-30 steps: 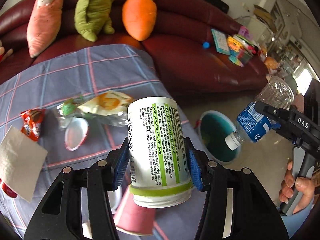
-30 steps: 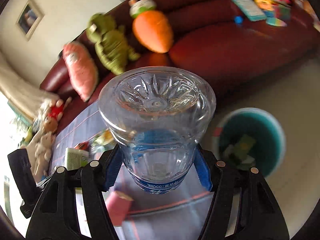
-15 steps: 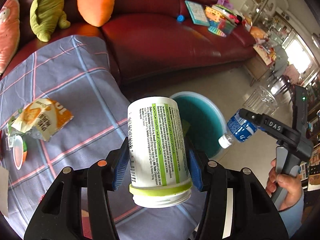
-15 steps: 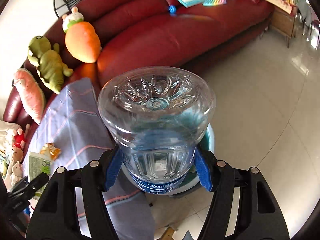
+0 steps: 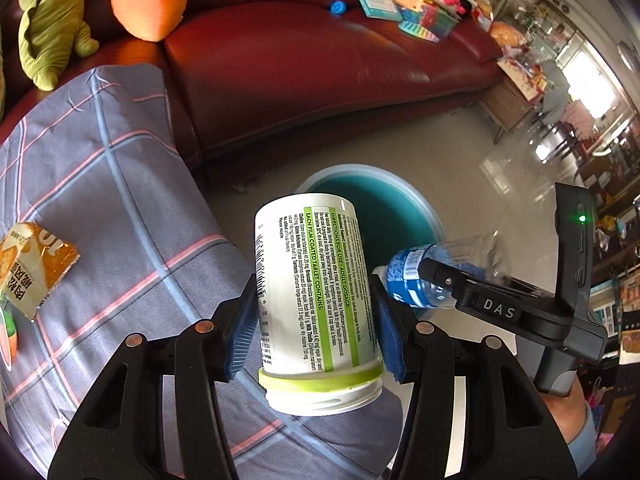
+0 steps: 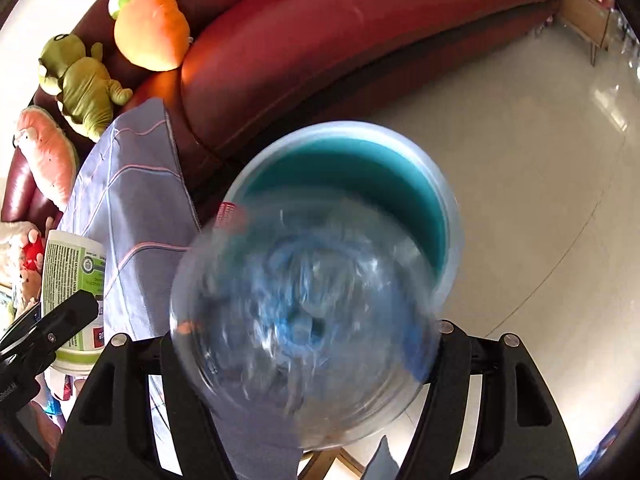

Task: Collect trash
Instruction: 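Carry the pill bottle with the left tool while the right tool carries the water bottle to the bucket, then open both tools over the teal bucket to drop the bottles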

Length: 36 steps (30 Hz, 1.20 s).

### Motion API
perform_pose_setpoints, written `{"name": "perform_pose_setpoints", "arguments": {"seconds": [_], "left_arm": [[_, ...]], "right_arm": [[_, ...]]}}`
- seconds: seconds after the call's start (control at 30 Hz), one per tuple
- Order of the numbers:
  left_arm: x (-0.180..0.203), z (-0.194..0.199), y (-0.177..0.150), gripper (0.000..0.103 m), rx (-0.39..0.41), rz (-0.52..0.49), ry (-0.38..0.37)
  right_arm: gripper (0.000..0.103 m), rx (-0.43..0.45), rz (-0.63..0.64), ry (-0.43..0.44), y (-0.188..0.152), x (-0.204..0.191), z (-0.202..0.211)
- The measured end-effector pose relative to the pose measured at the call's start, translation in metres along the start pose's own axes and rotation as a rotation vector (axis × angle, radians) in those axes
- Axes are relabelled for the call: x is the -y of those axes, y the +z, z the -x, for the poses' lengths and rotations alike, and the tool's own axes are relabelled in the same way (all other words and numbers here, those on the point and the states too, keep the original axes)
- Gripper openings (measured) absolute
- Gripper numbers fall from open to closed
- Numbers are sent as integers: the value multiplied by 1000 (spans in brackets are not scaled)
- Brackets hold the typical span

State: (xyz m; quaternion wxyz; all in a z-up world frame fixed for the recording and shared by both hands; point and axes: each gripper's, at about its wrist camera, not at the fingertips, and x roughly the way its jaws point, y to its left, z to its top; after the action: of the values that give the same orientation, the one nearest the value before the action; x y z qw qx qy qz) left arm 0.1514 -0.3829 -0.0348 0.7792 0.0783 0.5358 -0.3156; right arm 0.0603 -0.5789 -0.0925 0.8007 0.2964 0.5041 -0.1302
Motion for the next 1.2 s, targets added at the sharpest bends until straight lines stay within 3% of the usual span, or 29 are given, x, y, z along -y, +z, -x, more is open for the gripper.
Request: {"name": "perform_pose_setpoints", "arguments": {"seconds": [0.6,0.87,1.03,1.2], "left_arm": [[17,-23,5,54,-29,-30,-1],[36,-45,21,55,-37,-46,-46],[38,-45,12,82,-36,-49,-23],[30,-38,4,83,-39,-29,-12]], "right_arm": [[77,72,-56,-34,-1,23,39],[77,91,-83,-62,0,33,49],[77,87,-81,-66,-1,31,49],[77,88,-76,-61,-2,26,49]]}}
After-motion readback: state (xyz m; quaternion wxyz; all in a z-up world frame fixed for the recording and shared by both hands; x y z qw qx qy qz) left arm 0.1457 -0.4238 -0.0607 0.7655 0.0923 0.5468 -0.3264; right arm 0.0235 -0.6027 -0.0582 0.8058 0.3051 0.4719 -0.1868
